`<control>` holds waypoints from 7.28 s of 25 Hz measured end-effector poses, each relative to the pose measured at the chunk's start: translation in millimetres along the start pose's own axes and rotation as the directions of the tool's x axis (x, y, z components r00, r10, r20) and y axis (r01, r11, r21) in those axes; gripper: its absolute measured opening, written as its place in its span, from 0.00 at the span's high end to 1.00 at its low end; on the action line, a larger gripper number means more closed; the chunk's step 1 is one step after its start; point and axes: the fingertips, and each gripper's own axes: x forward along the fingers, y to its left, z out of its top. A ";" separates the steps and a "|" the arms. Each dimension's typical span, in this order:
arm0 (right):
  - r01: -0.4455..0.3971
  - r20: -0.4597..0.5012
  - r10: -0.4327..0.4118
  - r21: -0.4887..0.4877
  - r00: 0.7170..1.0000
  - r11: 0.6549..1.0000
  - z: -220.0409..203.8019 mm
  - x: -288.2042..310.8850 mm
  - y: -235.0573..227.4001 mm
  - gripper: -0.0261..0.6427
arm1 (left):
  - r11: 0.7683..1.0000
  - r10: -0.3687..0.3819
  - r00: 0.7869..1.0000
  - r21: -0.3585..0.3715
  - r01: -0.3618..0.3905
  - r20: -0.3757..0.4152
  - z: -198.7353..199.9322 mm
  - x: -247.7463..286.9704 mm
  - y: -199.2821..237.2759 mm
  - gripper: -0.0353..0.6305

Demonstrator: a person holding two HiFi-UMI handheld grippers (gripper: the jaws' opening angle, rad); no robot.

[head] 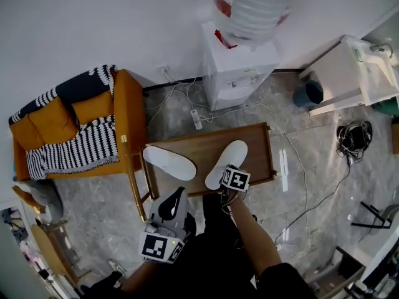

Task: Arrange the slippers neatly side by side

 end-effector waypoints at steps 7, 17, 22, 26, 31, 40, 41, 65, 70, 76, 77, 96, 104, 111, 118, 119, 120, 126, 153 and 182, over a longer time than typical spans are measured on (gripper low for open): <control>-0.022 0.008 0.022 -0.059 1.000 0.998 3.9 -12.3 4.9 0.92 | 1.000 -0.001 1.000 -0.005 0.001 0.008 1.8 -4.4 2.2 0.92; -0.032 0.021 0.040 -0.288 0.999 0.957 14.1 -33.5 7.1 0.92 | 1.000 0.007 1.000 0.000 -0.007 0.016 -0.2 -16.1 0.3 0.92; -0.041 0.016 0.052 -0.408 0.999 0.912 16.3 -35.3 15.0 0.92 | 1.000 0.012 1.000 -0.002 -0.012 0.017 -3.1 -21.1 -0.6 0.92; -0.046 -0.004 0.051 -0.527 0.999 0.849 17.5 -31.5 22.7 0.92 | 1.000 0.021 1.000 -0.010 -0.021 0.009 -6.9 -23.6 0.7 0.92; -0.052 -0.030 0.042 -0.586 0.999 0.809 17.6 -21.2 21.8 0.93 | 0.999 0.037 0.999 -0.029 -0.037 -0.004 -13.4 -26.5 4.8 0.92; -0.046 -0.053 0.017 -0.594 0.998 0.803 19.3 -5.7 15.7 0.93 | 0.998 0.051 0.999 -0.041 -0.051 -0.015 -17.7 -21.4 8.6 0.92; -0.047 -0.055 0.017 -0.594 0.998 0.803 19.7 -5.2 15.2 0.93 | 0.998 0.051 0.999 -0.041 -0.052 -0.014 -17.0 -21.0 8.2 0.92; -0.053 -0.025 0.047 -0.541 0.999 0.839 28.8 -1.9 13.0 0.86 | 0.997 0.072 0.997 -0.041 -0.072 -0.019 -18.9 -24.6 6.3 0.92; -0.083 0.036 0.110 -0.445 0.993 0.892 37.6 -30.4 19.9 0.86 | 0.997 0.070 0.997 -0.030 -0.070 -0.011 -13.5 -26.6 1.7 0.92; -0.113 0.193 0.208 -0.412 0.959 0.904 65.0 -85.7 39.0 0.92 | 0.997 0.069 0.998 -0.018 -0.069 0.004 -4.5 -24.3 -6.7 0.92; -0.118 0.221 0.226 -0.418 0.949 0.901 70.0 -97.2 43.2 0.92 | 0.997 0.071 0.997 -0.015 -0.071 0.007 -2.8 -23.8 -8.1 0.92; -0.292 0.434 0.514 -0.481 0.740 0.827 92.2 -262.5 110.9 0.94 | 0.974 0.220 0.975 0.060 -0.220 0.013 -4.5 -30.6 21.7 0.92; -0.253 0.484 0.492 -0.477 0.724 0.842 78.8 -291.2 125.8 0.94 | 0.980 0.122 0.985 0.169 -0.101 -0.119 -46.8 -17.2 59.2 0.92; -0.230 0.534 0.430 -0.401 0.728 0.887 67.4 -305.6 133.1 0.94 | 0.896 -0.004 0.945 0.418 0.149 -0.328 -113.1 2.0 81.4 0.92; -0.223 0.564 0.398 -0.355 0.724 0.908 64.5 -310.2 142.8 0.94 | 0.816 -0.020 0.806 0.457 0.355 -0.592 -201.9 16.1 114.9 0.92; -0.222 0.564 0.396 -0.353 0.724 0.909 63.3 -309.9 144.4 0.94 | 0.803 -0.011 0.791 0.466 0.372 -0.612 -208.7 17.5 119.6 0.92; -0.221 0.564 0.394 -0.352 0.726 0.910 62.2 -309.4 145.6 0.94 | 0.787 0.000 0.775 0.478 0.390 -0.632 -215.1 18.7 123.7 0.92; -0.231 0.555 0.394 -0.342 0.733 0.911 59.8 -303.7 148.6 0.94 | 0.734 0.014 0.656 0.453 0.505 -0.754 -253.1 25.0 138.4 0.82; -0.242 0.500 0.368 -0.300 0.784 0.923 67.8 -276.4 133.4 0.94 | 0.377 0.237 0.442 0.502 0.779 -0.865 -331.4 59.2 184.3 0.77; -0.253 0.504 0.379 -0.302 0.776 0.919 72.1 -272.1 127.1 0.94 | 0.853 0.158 0.413 0.335 0.400 -0.897 -299.9 44.2 181.6 0.90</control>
